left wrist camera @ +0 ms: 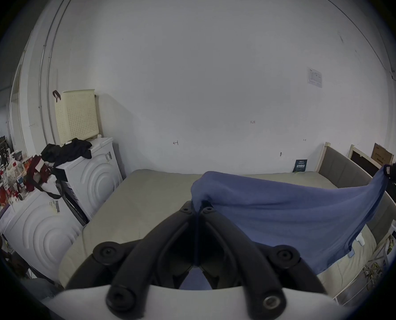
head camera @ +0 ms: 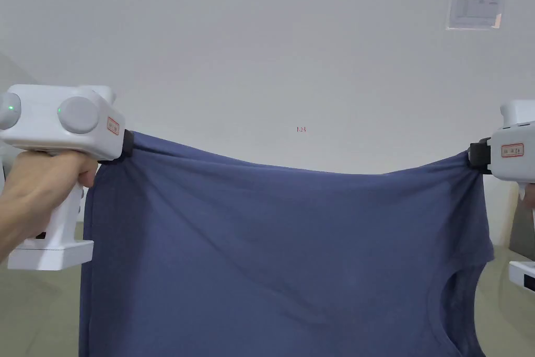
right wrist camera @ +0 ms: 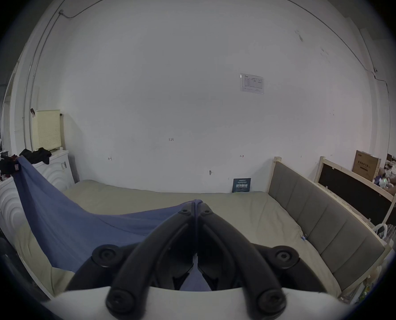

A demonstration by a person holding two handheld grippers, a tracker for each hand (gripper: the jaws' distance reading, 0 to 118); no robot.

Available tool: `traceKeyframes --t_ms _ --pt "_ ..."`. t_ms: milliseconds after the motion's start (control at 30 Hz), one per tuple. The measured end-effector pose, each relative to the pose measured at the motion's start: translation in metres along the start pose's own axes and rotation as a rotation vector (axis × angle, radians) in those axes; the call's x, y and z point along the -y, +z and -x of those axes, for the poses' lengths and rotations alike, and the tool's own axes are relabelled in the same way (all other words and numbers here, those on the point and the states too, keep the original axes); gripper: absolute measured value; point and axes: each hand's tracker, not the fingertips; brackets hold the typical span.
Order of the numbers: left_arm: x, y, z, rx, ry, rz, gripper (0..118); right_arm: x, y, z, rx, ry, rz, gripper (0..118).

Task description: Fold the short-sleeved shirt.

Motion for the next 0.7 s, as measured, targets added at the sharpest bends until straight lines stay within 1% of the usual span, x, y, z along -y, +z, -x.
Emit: traceKeyframes --t_ms 100,233,433,567,700 --pt "-0.011 -0.014 -0.004 -0.021 -0.004 -0.014 0 -0.016 -0.024 0.004 0.014 0.009 -0.01 2" --pt "-0.034 -0.043 -0.011 -0.043 0.0 -0.034 0 -0.042 -0.062 0.006 0.025 -0.009 -0.017 2" --pt "-0.072 -0.096 -0.022 -0.08 -0.034 -0.057 0 -0.073 -0.129 0.01 0.065 0.053 0.002 2" --pt "-0.092 -0.128 -0.032 -0.089 -0.03 -0.083 0 -0.086 -0.176 0.016 0.09 0.091 0.003 2" --pt "-0.1 -0.162 -0.035 -0.105 -0.025 -0.091 0 -0.09 -0.212 0.016 0.104 0.086 0.005 2"
